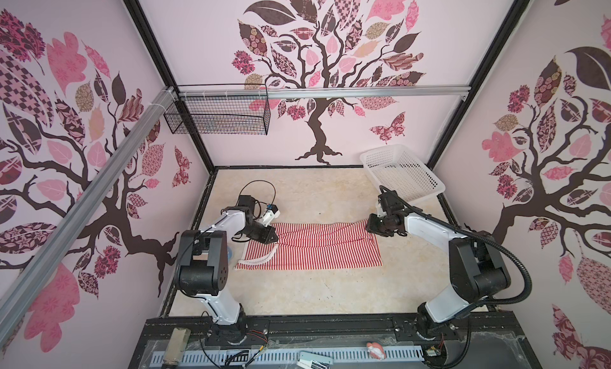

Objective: Fold and stack tank tops
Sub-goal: Fold the tank top at the center of the table.

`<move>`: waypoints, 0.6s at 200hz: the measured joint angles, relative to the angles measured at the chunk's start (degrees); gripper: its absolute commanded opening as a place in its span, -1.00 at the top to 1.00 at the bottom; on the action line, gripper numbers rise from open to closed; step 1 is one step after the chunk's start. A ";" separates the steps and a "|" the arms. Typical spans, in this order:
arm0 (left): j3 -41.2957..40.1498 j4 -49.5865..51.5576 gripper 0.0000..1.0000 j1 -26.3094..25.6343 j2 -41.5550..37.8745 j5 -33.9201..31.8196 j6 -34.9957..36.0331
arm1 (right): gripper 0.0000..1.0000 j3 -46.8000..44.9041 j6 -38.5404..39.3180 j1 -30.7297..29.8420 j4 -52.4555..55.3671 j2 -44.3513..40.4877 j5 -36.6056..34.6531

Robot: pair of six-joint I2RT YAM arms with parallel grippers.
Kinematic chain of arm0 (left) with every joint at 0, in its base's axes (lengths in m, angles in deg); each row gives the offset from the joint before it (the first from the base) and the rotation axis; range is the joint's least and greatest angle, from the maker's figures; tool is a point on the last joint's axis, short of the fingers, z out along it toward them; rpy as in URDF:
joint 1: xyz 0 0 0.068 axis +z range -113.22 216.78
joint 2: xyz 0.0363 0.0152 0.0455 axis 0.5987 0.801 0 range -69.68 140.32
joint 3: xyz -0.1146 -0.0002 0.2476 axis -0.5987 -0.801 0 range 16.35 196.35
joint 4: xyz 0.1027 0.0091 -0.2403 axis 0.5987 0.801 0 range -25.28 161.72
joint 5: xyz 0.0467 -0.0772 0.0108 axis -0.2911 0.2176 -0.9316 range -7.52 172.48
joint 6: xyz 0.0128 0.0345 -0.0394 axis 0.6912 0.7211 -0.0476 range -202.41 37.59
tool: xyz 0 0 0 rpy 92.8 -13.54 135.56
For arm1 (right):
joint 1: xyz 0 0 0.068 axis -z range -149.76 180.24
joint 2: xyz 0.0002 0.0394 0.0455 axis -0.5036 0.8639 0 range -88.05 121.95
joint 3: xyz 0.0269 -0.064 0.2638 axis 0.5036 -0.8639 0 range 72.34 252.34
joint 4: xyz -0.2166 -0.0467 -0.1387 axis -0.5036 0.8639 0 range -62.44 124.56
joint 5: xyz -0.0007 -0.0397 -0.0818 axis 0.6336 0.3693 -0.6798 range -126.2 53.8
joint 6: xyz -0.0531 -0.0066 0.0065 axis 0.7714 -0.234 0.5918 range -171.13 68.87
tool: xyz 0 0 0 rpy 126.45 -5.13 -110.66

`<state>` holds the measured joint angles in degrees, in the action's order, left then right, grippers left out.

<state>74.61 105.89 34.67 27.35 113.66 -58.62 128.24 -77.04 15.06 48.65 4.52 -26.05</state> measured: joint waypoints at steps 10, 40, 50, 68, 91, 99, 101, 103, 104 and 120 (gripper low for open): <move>-0.44 0.07 0.77 0.00 -0.46 0.11 0.00 | 0.24 0.00 -0.22 0.00 -0.61 0.74 0.94; -1.01 0.00 0.77 -0.02 -1.97 0.37 -0.02 | 0.52 0.00 -1.29 0.00 -1.27 3.76 3.50; -1.03 -0.02 0.76 0.00 -2.23 0.42 -0.04 | 0.64 0.00 -1.01 0.00 -1.18 3.93 3.85; -1.03 -0.17 0.77 -0.02 -2.38 0.46 -0.42 | 0.73 0.55 -1.55 0.00 -1.18 3.89 4.37; -1.05 -0.66 0.79 0.00 -2.38 0.57 -1.31 | 0.79 3.45 -1.27 0.00 -0.11 3.87 4.48; -1.05 -0.85 0.79 -0.02 -2.38 0.63 -1.60 | 0.80 4.96 -1.29 0.00 0.15 3.80 4.48; -1.05 -0.92 0.79 -0.02 -2.38 0.63 -1.57 | 0.80 5.38 -1.27 0.00 0.15 3.80 4.48; -1.05 -0.94 0.79 -0.02 -2.38 0.66 -1.68 | 0.80 5.81 -1.33 0.00 0.17 3.80 4.50; -1.05 -0.96 0.79 0.00 -2.38 0.66 -1.75 | 0.80 6.10 -1.29 0.00 0.20 3.80 4.50; -1.05 -1.36 0.79 0.00 -2.38 1.05 -2.58 | 0.81 9.68 -1.22 0.00 0.76 3.80 4.50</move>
<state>73.56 104.53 34.67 24.97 114.71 -61.20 137.92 -78.26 15.06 49.41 8.32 -21.55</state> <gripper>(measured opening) 0.104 0.098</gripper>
